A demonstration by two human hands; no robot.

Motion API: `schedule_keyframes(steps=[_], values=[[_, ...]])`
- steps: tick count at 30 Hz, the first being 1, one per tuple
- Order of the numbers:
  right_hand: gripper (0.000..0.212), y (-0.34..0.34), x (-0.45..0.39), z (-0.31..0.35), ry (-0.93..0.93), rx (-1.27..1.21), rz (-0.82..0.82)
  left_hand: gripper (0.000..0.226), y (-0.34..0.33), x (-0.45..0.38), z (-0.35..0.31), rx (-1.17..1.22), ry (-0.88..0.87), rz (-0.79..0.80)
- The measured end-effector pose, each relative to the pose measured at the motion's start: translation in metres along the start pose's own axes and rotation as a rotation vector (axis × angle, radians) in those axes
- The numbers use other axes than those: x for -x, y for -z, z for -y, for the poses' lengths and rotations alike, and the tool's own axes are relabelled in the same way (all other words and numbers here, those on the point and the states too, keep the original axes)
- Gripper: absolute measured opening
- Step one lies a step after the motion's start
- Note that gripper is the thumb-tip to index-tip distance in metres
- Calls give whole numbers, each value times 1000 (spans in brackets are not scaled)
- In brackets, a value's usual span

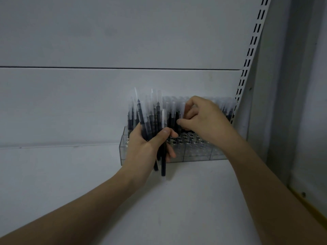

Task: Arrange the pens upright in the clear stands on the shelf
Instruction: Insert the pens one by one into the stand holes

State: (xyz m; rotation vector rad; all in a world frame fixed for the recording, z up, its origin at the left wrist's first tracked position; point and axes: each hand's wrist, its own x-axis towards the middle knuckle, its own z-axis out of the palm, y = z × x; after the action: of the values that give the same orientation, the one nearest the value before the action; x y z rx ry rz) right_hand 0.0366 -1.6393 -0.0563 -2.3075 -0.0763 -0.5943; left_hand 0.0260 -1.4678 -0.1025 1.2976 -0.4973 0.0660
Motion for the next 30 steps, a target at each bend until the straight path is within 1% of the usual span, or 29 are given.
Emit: schedule_keyframes(steps=[2,4,6,8,11,14,16,19,23,30], values=[[27,4,1,0,-23,-44,2,17,0,0,-1,4,3,13],[27,8,3,2,-36,-99,-41,20,0,1,-2,9,7,23],[23,12,3,4,3,-92,-125,21,0,1,-3,20,14,31],[17,14,4,8,62,-149,-161,20,-1,3,-4,35,18,47],[11,11,7,17,120,-301,-101,21,-2,3,-4,38,15,59],[17,8,11,22,127,-399,55,22,-2,3,-4,40,18,50],[23,6,13,23,127,-407,157,20,-2,2,-5,58,25,37],[21,3,13,23,131,-419,186,21,-2,2,-5,65,27,35],[17,6,12,21,134,-455,151,24,-2,2,-4,53,20,56],[10,10,11,22,99,-608,-26,27,-3,3,-3,95,80,102]])
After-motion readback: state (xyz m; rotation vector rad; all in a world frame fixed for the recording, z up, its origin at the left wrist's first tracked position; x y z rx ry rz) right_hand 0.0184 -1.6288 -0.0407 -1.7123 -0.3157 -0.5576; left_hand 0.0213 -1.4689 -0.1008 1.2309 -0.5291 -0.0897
